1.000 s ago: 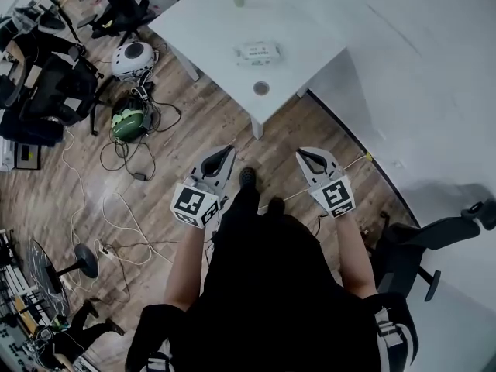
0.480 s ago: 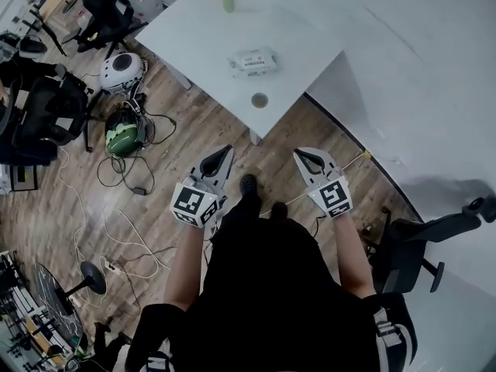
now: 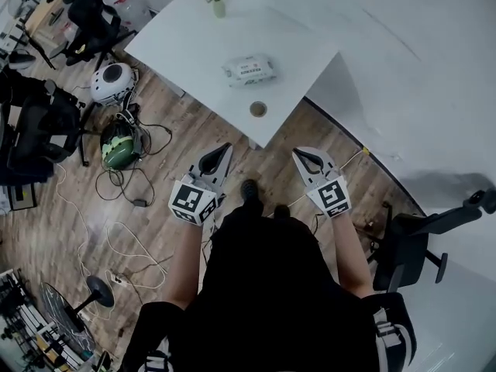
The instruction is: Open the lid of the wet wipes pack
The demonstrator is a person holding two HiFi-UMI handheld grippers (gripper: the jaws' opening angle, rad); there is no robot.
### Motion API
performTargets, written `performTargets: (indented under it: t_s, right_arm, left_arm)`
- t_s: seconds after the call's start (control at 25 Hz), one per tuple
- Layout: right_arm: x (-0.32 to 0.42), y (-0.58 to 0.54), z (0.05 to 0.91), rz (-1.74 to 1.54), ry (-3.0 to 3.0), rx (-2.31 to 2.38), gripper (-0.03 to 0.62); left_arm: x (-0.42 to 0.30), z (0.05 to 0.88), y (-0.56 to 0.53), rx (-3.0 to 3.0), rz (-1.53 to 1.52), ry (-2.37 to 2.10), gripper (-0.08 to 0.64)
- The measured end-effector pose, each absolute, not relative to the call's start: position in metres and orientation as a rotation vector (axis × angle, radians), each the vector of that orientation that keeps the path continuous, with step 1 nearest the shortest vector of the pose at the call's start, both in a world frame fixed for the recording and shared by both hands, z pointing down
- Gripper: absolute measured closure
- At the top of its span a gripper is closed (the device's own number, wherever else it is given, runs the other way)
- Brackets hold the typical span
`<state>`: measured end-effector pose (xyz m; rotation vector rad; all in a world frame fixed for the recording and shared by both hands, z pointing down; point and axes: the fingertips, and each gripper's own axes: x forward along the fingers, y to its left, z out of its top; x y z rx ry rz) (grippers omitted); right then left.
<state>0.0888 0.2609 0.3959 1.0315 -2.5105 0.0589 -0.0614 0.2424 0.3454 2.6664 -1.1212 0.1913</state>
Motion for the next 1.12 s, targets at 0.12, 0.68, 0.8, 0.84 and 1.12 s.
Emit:
performTargets:
  t_s: [0.12,0.68,0.8,0.84,1.12]
  right_arm:
    - [0.084,0.253,0.398,0.072,-2.495,1.052,0.575]
    - [0.088,0.219,0.403,0.089,-2.457,1.116,0.575]
    - [0.095,0.203,0.405,0.09,-2.463,1.103,0.575]
    - [0.097,0.196,0.406,0.085,-2.468,1.094,0.575]
    - [0.102,0.136,0.415,0.076,-2.512,0.964,0.575]
  left_arm:
    - [-0.065,0.346,0.232,2.678,0.191,-1.098,0.537]
    - [-0.065,0.354,0.193,2.696,0.224,-1.031,0.537]
    - [-0.061,0.357,0.182,2.681,0.241,-1.036,0.537]
    - [-0.059,0.359,0.176,2.675,0.246,-1.041,0.537]
    - [-0.04,0.361,0.125,2.646,0.257,-1.132,0.537]
